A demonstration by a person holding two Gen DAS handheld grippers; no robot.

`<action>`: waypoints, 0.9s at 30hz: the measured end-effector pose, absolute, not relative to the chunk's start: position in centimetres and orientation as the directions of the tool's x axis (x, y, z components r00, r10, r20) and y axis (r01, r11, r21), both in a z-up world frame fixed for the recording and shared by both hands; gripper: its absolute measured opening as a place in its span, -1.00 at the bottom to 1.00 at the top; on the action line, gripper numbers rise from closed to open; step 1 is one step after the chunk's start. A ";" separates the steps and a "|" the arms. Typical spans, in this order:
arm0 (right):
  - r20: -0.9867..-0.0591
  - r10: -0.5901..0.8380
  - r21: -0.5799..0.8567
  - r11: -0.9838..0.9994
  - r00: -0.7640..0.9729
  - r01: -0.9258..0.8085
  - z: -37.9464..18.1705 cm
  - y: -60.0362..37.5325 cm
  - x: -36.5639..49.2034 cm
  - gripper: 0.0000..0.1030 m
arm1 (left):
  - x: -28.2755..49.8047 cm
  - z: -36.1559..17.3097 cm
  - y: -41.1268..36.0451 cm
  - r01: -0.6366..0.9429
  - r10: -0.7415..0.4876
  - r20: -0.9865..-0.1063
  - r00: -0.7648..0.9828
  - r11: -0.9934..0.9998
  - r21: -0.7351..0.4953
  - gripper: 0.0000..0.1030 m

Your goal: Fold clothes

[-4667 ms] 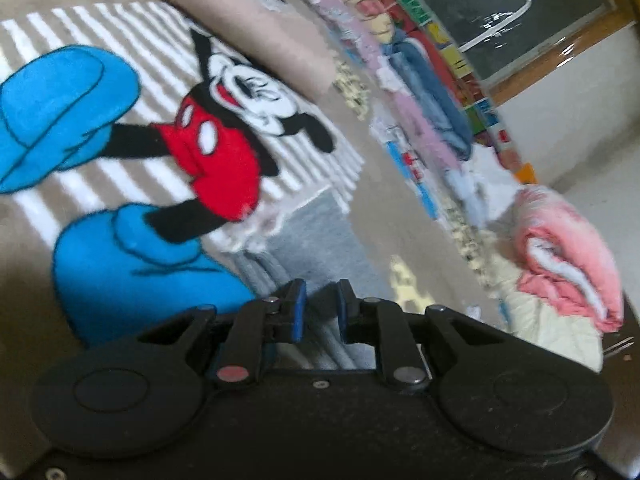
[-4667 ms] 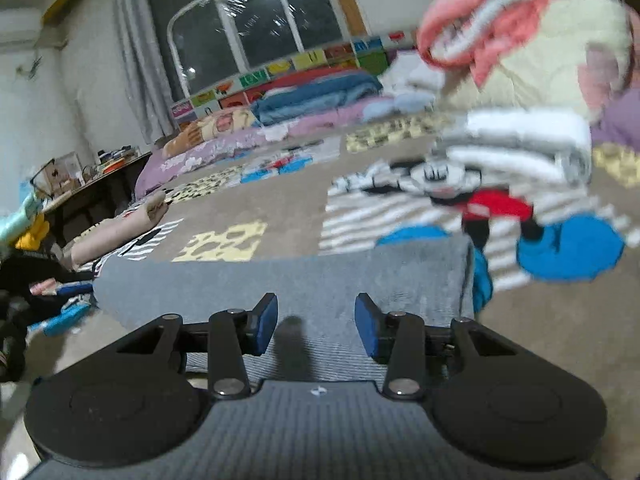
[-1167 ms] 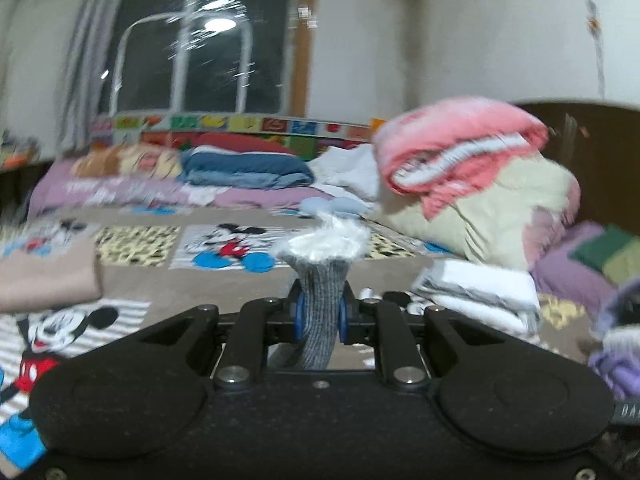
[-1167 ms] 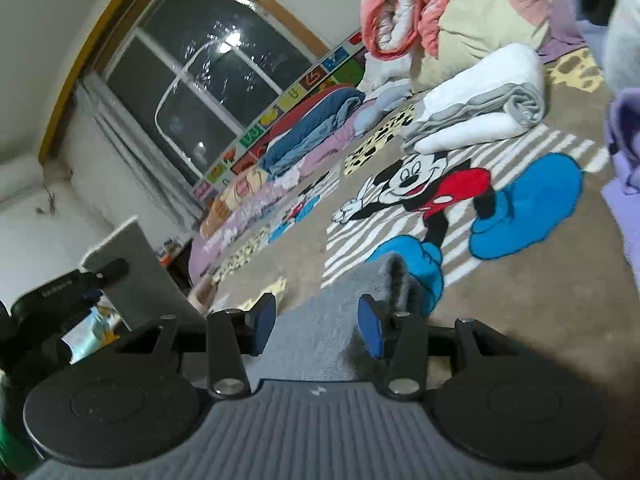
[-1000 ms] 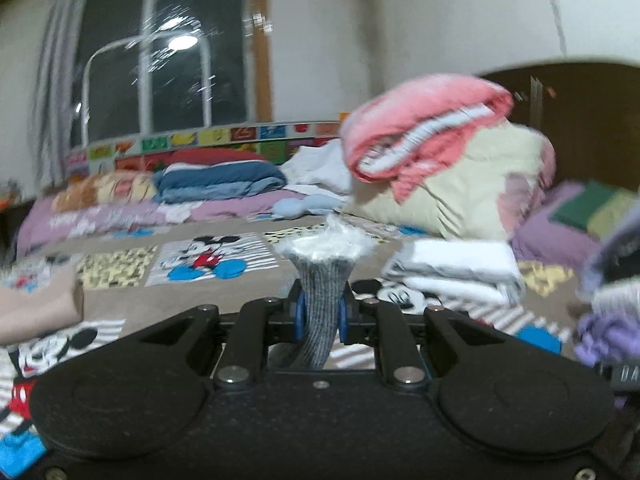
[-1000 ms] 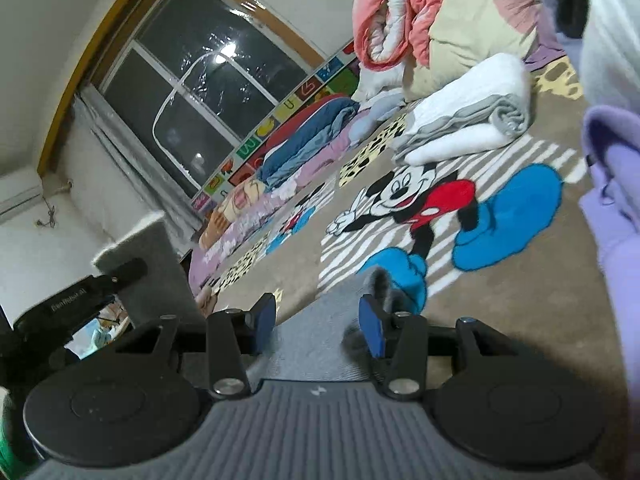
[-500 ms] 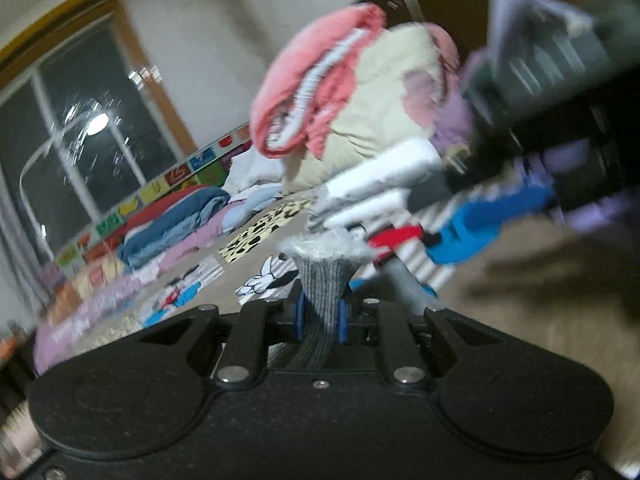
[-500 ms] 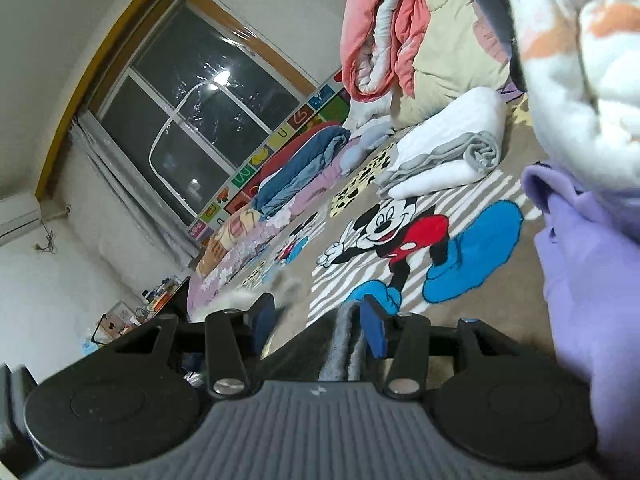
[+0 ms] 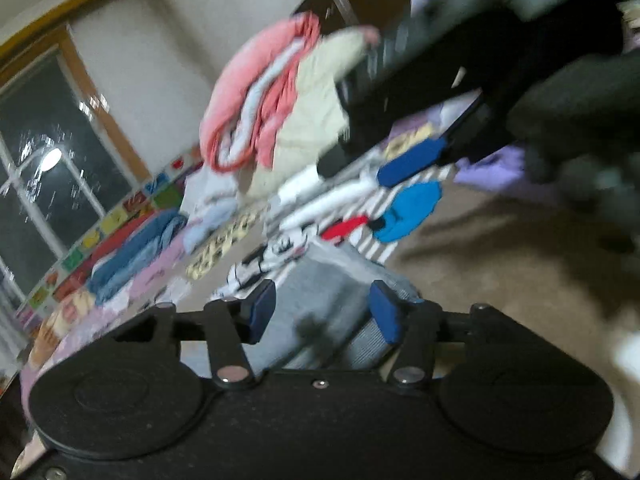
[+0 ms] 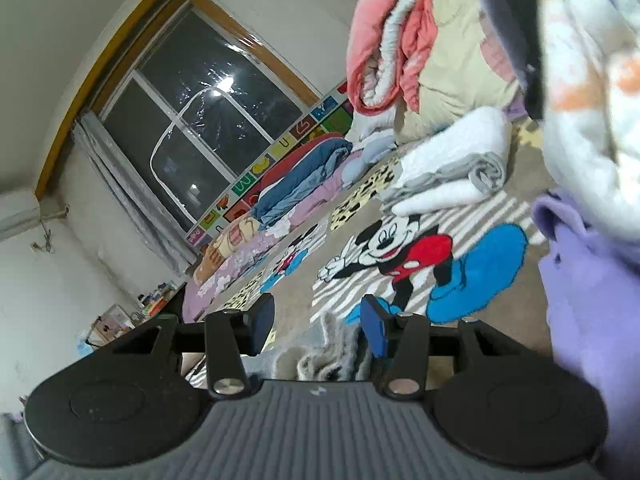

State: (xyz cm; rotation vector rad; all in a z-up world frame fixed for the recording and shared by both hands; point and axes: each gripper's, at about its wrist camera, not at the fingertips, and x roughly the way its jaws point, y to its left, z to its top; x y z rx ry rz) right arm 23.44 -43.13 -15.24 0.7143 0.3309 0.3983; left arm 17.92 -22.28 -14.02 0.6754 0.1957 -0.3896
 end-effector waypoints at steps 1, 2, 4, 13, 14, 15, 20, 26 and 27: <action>-0.159 0.454 0.669 0.703 0.877 -0.242 -15.0 -42.8 23.5 -0.04 | 17.5 -13.5 -21.3 0.409 -0.289 -0.293 0.911 0.720 0.560 0.04; -0.162 0.448 0.651 0.718 0.879 -0.246 -14.7 -42.4 23.5 -0.04 | 17.6 -13.0 -20.1 0.395 -0.274 -0.294 0.916 0.750 0.530 0.03; -0.174 0.440 0.594 0.760 0.881 -0.263 -14.2 -41.1 23.4 -0.04 | 17.9 -12.0 -17.8 0.364 -0.244 -0.297 0.923 0.805 0.468 -0.16; -0.245 0.432 0.220 0.897 0.868 -0.384 -12.5 -32.8 22.4 -0.05 | 24.2 -8.7 -8.7 0.179 -0.147 -0.374 0.916 0.983 0.050 -0.24; -0.251 0.432 0.196 0.899 0.866 -0.392 -12.5 -32.1 22.5 -0.05 | 24.8 -8.8 -8.6 0.184 -0.159 -0.382 0.910 0.982 0.031 -0.24; -0.251 0.431 0.182 0.901 0.867 -0.395 -12.4 -31.7 22.5 -0.05 | 25.3 -9.0 -8.5 0.194 -0.174 -0.396 0.902 0.981 0.011 -0.24; -0.287 0.416 0.177 0.908 0.863 -0.379 -12.9 -30.9 23.5 -0.08 | 27.6 -12.8 -8.8 0.215 -0.204 -0.522 0.828 0.976 -0.040 -0.23; -0.502 0.368 0.162 0.929 0.783 -0.333 -15.8 -30.4 26.3 -0.10 | 26.8 -15.9 -11.9 0.223 -0.113 -0.515 0.850 0.962 0.157 -0.23; -0.505 0.363 0.145 0.930 0.783 -0.337 -15.8 -30.2 26.3 -0.10 | 26.7 -15.8 -11.8 0.222 -0.117 -0.513 0.850 0.964 0.149 -0.23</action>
